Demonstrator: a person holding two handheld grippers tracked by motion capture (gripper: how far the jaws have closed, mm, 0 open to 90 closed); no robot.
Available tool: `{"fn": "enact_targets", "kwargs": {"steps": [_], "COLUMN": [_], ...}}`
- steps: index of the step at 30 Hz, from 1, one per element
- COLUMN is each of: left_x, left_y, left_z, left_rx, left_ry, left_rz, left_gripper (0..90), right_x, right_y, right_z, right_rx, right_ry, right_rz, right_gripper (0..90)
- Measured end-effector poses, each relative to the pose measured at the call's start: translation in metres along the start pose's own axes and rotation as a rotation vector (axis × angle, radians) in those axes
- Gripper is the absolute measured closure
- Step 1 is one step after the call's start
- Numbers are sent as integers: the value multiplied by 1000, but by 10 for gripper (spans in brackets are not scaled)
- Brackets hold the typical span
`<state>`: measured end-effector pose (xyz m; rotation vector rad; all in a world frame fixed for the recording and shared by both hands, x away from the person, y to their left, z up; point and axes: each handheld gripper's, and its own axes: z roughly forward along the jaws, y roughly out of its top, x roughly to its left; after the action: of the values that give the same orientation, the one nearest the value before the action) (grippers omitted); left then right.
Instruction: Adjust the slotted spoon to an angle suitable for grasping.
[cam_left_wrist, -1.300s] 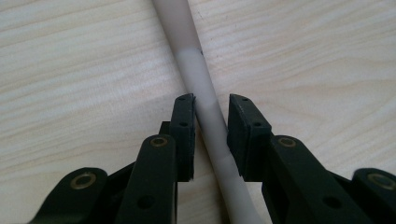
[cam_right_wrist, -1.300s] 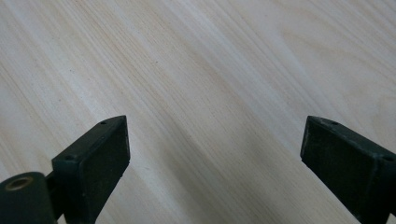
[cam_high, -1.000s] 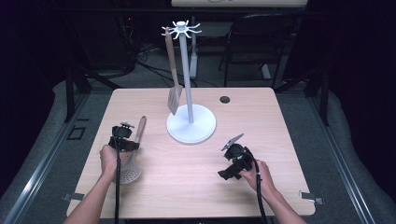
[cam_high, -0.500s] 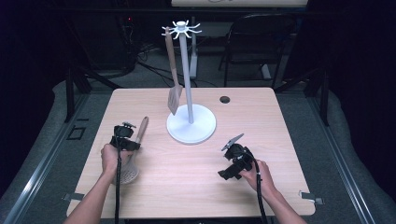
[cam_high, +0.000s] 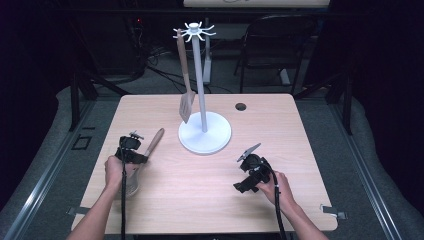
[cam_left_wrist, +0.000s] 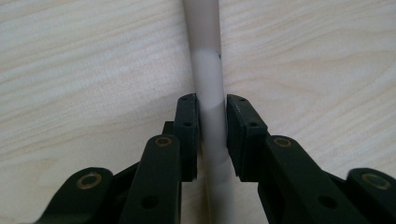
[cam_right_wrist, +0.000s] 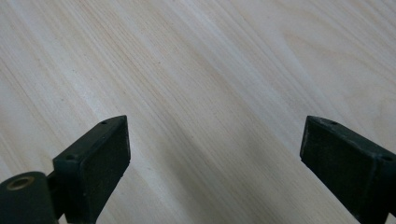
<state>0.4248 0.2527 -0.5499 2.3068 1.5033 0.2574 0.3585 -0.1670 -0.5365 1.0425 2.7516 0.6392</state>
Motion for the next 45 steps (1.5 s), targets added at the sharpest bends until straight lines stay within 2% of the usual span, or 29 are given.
{"fn": "enact_targets", "kwargs": {"steps": [2,7,13,15,20,25,29,35,38,43,45], "left_x": [0,-1,0,2,5,5,3,-3,-4,-6,-7], "left_y": [-2,-8,-9,-7,-1,6,12,16,16,16,16], "left_z": [-1,-6,-7,-9,-11,-9,-4,8,9,9,9], "left_rx": [7,44,53,41,3,-6,7,63,62,71,68], "left_ry": [-6,-11,-24,-21,-20,-24,-23,-4,13,10,16], "left_rz": [-1,26,27,10,-21,-31,-28,-6,3,19,24], "left_gripper": [762,768,760,702,599,598,593,618,659,741,745], "right_x": [0,0,0,-1,0,1,1,1,1,1,1], "right_y": [0,0,0,0,0,1,1,0,0,0,0], "right_z": [0,0,0,0,1,1,2,2,2,3,3], "right_rx": [-1,3,2,16,4,10,10,10,10,9,9], "right_ry": [0,2,5,2,4,7,7,7,8,9,9], "right_rz": [-1,-2,2,-12,2,-5,-3,-1,-1,2,2], "right_gripper": [81,81,81,81,81,82,82,82,83,83,84]}}
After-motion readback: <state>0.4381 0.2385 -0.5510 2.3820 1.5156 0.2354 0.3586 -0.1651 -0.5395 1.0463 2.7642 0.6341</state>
